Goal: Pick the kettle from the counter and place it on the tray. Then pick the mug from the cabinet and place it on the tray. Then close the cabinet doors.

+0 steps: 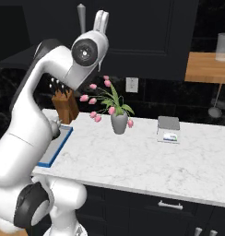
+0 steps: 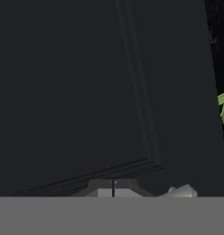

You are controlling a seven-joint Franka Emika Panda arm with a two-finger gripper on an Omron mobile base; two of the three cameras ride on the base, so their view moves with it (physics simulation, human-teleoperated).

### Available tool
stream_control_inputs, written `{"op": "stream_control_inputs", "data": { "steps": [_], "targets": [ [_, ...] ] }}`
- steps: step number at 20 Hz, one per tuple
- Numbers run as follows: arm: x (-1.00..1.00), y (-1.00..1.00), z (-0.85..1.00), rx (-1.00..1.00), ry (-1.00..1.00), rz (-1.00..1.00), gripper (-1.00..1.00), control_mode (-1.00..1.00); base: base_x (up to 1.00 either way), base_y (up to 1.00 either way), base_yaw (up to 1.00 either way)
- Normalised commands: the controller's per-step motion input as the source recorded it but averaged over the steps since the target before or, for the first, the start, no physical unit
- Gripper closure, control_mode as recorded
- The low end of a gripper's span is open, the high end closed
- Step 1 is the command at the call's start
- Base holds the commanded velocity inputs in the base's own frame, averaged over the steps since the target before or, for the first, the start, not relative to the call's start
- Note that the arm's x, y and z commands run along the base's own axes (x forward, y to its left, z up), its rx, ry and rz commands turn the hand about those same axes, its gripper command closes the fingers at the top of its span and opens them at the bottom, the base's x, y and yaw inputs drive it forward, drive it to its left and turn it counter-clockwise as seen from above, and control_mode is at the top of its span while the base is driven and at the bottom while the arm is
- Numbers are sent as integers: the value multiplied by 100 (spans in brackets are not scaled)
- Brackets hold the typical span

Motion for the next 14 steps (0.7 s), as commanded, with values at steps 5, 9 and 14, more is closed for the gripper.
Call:
{"op": "stream_control_inputs", "data": {
  "steps": [5,9,14],
  "targets": [
    [-44,6,-4,-1,1,4,100,-100,0,0,0],
    [-2,18,-2,-3,0,0,100,-100,0,0,0],
    [-47,62,-7,-5,0,1,100,-100,0,0,0]
  ]
}}
